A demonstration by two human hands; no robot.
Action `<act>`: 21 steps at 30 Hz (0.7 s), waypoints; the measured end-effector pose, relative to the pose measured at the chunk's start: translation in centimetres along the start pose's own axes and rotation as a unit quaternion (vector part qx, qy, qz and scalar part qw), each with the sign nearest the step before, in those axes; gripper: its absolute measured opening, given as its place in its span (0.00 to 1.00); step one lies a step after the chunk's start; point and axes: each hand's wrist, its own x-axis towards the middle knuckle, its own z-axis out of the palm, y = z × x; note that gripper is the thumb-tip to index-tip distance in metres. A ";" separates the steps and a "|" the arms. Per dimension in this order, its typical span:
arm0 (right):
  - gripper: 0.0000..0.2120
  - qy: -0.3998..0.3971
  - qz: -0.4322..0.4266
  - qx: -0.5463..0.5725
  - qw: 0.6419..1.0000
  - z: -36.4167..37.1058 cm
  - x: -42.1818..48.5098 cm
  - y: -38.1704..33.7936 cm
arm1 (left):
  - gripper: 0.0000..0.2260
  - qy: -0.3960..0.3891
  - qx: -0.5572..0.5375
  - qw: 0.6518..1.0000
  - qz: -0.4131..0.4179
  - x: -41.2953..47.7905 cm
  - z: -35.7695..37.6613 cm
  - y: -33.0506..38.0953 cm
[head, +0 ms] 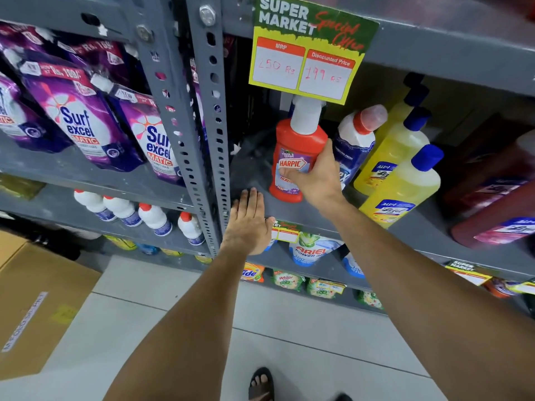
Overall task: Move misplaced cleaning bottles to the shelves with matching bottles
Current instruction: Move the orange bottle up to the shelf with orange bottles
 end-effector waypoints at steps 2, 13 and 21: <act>0.37 0.007 0.002 0.016 1.000 -0.4 -0.4 0.3 | 0.30 -0.003 0.001 1.000 0.000 0.0 -0.1 0.0; 0.37 -0.016 -0.019 0.055 0.998 -6.0 -5.8 1.4 | 0.29 0.138 -0.010 0.990 0.043 -2.3 -2.6 0.6; 0.33 -0.043 -0.096 0.089 0.990 -12.0 -9.7 -1.9 | 0.27 0.335 0.019 0.941 0.045 -8.8 -10.3 3.1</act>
